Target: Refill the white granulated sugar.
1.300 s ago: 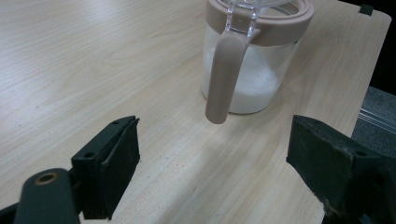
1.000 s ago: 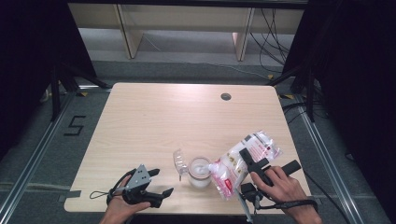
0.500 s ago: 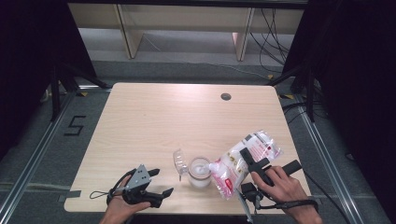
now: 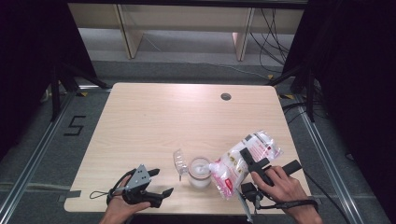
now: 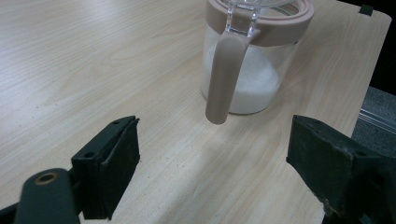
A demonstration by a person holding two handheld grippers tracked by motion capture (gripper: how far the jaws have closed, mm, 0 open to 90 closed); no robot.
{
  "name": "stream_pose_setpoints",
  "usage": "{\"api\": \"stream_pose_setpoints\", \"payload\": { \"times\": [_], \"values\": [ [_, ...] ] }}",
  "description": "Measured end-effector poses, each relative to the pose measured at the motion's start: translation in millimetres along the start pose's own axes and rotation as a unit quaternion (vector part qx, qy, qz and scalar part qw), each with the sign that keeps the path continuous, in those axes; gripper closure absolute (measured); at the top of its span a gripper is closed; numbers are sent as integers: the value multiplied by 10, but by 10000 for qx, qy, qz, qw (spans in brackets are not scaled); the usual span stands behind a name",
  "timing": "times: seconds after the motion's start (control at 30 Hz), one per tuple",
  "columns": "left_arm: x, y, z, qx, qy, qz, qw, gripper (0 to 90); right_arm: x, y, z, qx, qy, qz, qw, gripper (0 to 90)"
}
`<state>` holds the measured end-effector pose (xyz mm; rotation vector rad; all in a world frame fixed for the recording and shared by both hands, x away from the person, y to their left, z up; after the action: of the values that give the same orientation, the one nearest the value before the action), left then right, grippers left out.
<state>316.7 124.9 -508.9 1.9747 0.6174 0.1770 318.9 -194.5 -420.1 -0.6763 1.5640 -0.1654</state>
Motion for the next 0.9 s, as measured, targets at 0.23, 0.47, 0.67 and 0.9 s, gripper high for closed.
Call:
{"api": "stream_pose_setpoints", "payload": {
  "times": [0.23,0.47,0.67,0.9],
  "values": [
    [0,-2,-1,26,21,6,10000,165,0,0,0,-5,-1,2,10000,650],
    [0,-2,-2,27,21,8,10000,165,4,3,2,-8,16,9,10000,651],
    [0,-1,-2,20,20,4,10000,165,3,6,4,-19,17,5,10000,651],
    [1,0,0,6,0,5,10000,165,9,-2,-1,7,7,43,10000,651]
  ]
}}
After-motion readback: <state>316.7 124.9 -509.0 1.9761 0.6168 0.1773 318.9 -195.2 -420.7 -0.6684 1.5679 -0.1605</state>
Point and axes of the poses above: each handheld gripper's, and its own axes: z roughly forward along the jaws, y roughly out of its top, x roughly to its left, the point moved 4 cm from there along z, roughly forward along the jaws, and after that the axes turned 9 degrees about -y, right-handed, at the moved point
